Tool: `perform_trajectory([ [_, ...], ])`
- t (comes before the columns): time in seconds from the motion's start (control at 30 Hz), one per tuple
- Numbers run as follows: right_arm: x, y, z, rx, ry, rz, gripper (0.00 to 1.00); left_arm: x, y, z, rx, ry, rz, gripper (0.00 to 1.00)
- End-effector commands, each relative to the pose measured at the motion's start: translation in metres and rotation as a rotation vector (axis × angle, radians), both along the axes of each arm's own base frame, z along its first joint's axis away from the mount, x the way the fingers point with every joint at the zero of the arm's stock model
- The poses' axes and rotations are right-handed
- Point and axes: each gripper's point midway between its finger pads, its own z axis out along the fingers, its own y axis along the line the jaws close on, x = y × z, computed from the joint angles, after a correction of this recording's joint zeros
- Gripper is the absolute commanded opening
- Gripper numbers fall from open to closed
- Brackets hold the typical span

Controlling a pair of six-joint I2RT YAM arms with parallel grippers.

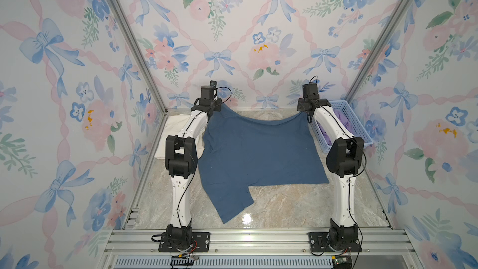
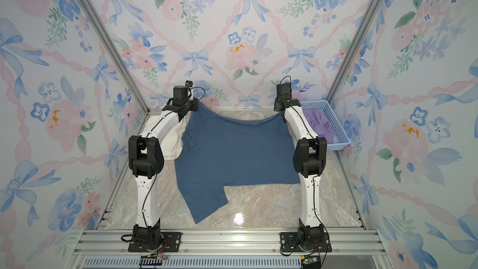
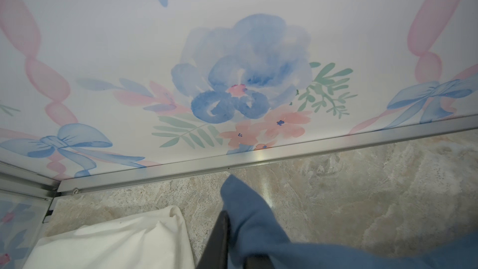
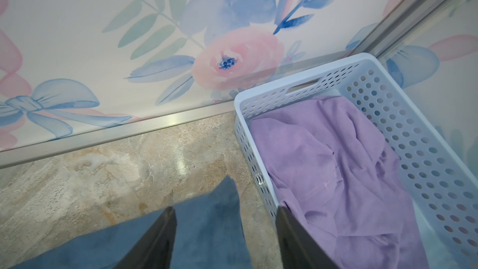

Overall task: Fold and stack t-shirts
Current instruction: Flatten out the T-shirt at the center of the board.

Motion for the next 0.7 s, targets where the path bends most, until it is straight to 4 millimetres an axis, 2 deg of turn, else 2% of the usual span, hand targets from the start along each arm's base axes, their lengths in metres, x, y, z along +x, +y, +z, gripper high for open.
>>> perform_trajectory([
  [0.0,-0.003,0.010,-0.003,-0.004,-0.003,0.023,0.99,0.009,0.007,-0.020,-0.018,0.020,0.044,0.57],
  [0.13,-0.027,0.029,0.012,0.012,-0.062,0.055,0.99,0.005,0.016,-0.014,-0.016,0.016,0.084,0.61],
  [0.23,-0.062,0.042,0.018,0.020,-0.040,0.071,0.99,-0.006,0.028,0.009,-0.033,-0.009,0.103,0.63],
  [0.3,-0.089,0.048,0.018,0.020,-0.005,0.083,0.99,-0.020,0.027,0.024,-0.016,-0.014,0.075,0.65],
  [0.37,-0.120,0.053,0.016,0.024,0.047,0.093,1.00,-0.044,0.014,0.033,-0.007,0.003,-0.015,0.64],
  [0.47,-0.165,0.053,0.012,0.021,0.106,0.093,1.00,-0.099,-0.013,0.027,0.046,0.123,-0.164,0.64],
  [0.57,-0.207,0.046,0.009,0.050,0.130,0.089,0.97,-0.172,-0.036,-0.004,0.115,0.328,-0.321,0.63],
  [0.67,-0.248,0.039,0.000,0.073,0.176,0.089,0.95,-0.247,-0.045,-0.039,0.176,0.517,-0.466,0.64],
])
